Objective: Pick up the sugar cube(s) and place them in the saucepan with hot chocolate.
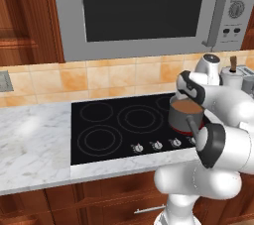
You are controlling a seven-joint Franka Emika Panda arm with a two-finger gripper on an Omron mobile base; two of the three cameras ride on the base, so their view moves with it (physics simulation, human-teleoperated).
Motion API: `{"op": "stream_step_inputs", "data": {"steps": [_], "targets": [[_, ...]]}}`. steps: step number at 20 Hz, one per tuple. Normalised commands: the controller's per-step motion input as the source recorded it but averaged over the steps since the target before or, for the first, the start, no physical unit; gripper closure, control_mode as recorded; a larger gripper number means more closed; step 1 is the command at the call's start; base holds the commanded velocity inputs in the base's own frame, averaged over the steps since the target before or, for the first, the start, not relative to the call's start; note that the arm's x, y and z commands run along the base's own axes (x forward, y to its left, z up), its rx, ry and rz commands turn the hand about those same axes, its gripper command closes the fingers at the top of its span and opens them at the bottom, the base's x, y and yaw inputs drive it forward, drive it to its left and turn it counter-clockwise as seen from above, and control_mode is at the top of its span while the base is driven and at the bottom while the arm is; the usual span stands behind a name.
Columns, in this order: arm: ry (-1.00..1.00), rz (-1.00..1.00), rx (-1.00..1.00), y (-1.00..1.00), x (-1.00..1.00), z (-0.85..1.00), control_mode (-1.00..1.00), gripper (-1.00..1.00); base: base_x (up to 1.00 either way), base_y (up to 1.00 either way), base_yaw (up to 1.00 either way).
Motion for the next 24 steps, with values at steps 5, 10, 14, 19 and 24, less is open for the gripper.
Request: {"op": "stream_step_inputs", "data": {"steps": [5, 10, 14, 19, 24], "targets": [[0.01, 0.00, 0.00, 0.00, 0.14, -0.33, -1.00, 1.00, 0.00, 0.00, 0.00], [0.01, 0.00, 0.01, 0.00, 0.13, -0.30, -1.00, 1.00, 0.00, 0.00, 0.00], [0.01, 0.00, 0.00, 0.00, 0.14, -0.04, -1.00, 1.00, 0.00, 0.00, 0.00], [0.06, 0.00, 0.01, -0.04, 0.20, -0.01, -1.00, 1.00, 0.00, 0.00, 0.00], [0.07, 0.00, 0.01, 0.00, 0.19, -0.16, -1.00, 1.00, 0.00, 0.00, 0.00]]}}
